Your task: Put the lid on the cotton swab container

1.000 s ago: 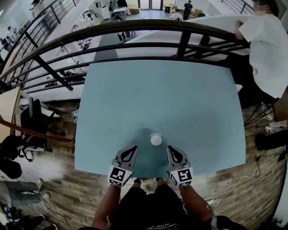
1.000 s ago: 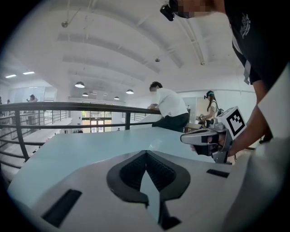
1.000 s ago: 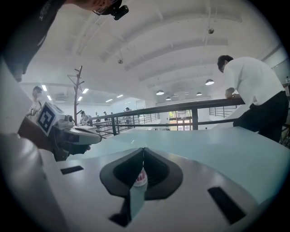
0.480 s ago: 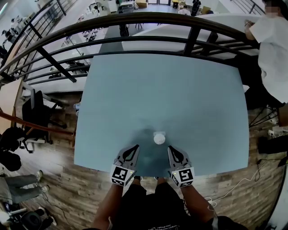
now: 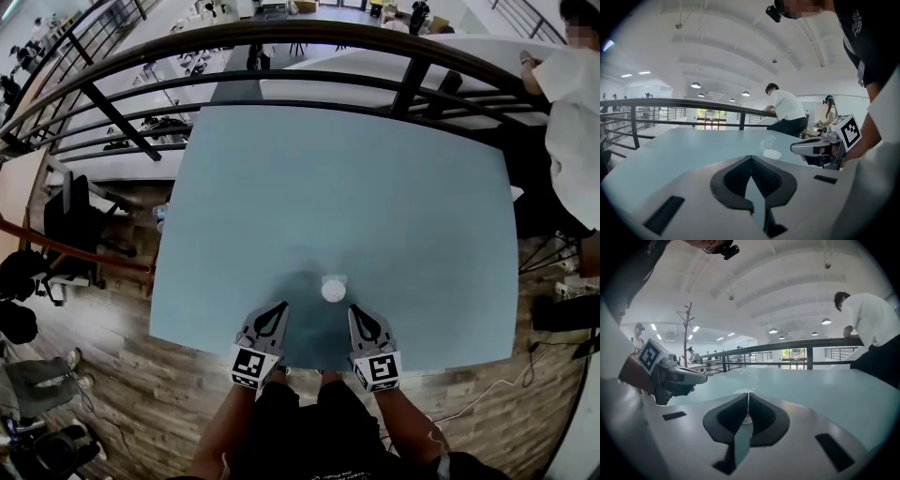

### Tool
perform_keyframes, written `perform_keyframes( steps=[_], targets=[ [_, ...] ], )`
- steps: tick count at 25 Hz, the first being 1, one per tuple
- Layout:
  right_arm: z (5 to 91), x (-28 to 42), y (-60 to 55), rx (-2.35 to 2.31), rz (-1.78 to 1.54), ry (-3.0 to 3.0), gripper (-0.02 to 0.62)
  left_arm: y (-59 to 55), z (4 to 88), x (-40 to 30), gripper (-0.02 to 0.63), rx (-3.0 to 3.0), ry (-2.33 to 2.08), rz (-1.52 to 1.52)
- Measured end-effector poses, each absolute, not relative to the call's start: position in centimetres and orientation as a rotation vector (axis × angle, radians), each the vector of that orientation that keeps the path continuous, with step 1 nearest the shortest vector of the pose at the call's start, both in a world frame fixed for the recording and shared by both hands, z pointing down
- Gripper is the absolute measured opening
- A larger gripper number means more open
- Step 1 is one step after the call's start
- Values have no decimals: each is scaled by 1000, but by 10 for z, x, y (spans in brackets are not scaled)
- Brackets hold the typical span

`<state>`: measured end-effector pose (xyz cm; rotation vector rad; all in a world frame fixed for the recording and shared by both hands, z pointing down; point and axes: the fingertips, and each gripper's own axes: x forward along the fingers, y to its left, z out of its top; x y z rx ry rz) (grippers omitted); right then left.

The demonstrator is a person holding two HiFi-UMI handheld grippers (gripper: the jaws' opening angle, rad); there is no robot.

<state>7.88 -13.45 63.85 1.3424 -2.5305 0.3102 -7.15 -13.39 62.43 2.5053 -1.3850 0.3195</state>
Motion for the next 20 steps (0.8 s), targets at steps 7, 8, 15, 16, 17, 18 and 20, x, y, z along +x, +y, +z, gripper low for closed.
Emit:
perform_keyframes(
  steps=[7, 8, 15, 16, 17, 18, 20],
  targets=[
    [641, 71, -132, 1247, 252, -2552, 20, -141, 623, -70, 12, 2488, -1391, 279],
    [641, 69, -133, 1239, 244, -2555, 20, -142, 621, -71, 12, 2485, -1394, 269],
    [650, 51, -128, 1152, 215, -2582, 94, -141, 621, -66, 12, 2462, -1381, 249],
    [652, 48, -129, 1142, 217, -2586, 119, -141, 623, -66, 12, 2462, -1381, 251],
    [653, 46, -130, 1144, 226, -2587, 139, -141, 624, -66, 12, 2463, -1380, 253],
    [653, 46, -132, 1153, 237, -2586, 163, -141, 625, -66, 12, 2464, -1378, 257],
    [652, 47, -137, 1173, 251, -2584, 202, -143, 627, -62, 12, 2463, -1368, 262]
  ],
)
